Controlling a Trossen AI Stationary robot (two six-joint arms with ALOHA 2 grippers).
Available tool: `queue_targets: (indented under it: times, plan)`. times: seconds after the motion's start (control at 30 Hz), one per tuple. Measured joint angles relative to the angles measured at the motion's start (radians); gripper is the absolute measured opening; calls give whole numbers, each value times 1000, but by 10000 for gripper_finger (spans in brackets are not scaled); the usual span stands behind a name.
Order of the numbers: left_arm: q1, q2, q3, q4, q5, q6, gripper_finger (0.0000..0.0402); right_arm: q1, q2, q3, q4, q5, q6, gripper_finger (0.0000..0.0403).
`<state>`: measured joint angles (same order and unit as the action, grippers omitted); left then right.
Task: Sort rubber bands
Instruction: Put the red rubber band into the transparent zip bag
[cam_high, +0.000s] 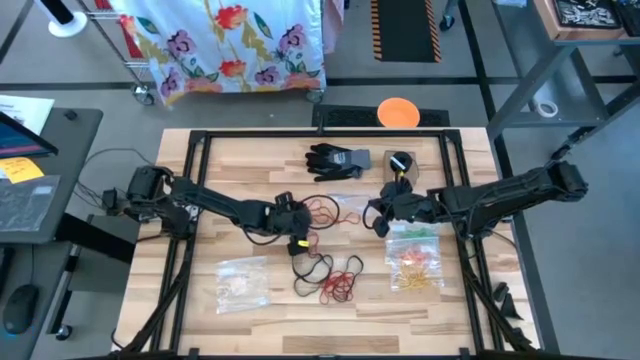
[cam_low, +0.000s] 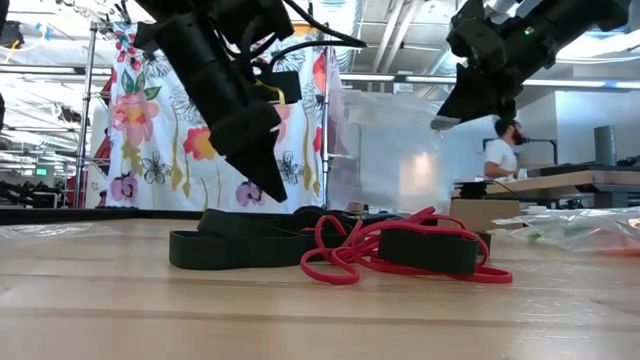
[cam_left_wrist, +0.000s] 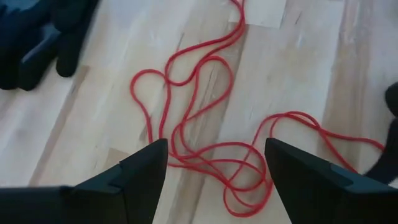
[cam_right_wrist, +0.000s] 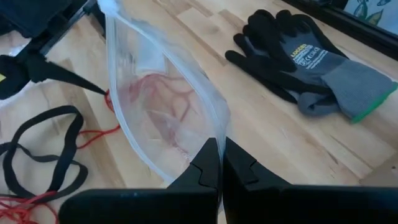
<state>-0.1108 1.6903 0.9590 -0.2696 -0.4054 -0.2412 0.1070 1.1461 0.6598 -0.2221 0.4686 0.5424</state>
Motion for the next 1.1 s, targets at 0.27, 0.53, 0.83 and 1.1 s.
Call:
queue_targets:
  times: [0.27, 0.53, 0.83, 1.1]
  plan:
    - [-5, 94, 1, 43, 7, 13, 267, 0, 0, 0, -3, 0, 1, 0]
    - [-8, 150, 4, 88, 68, -55, 232, 0, 0, 0, -1, 0, 0, 0]
    - [-15, 151, 13, 87, 152, -81, 14, -2, 0, 0, -1, 1, 0, 0]
    - [-34, 70, 168, -107, 190, -8, 2, -2, 0, 0, -1, 2, 0, 0]
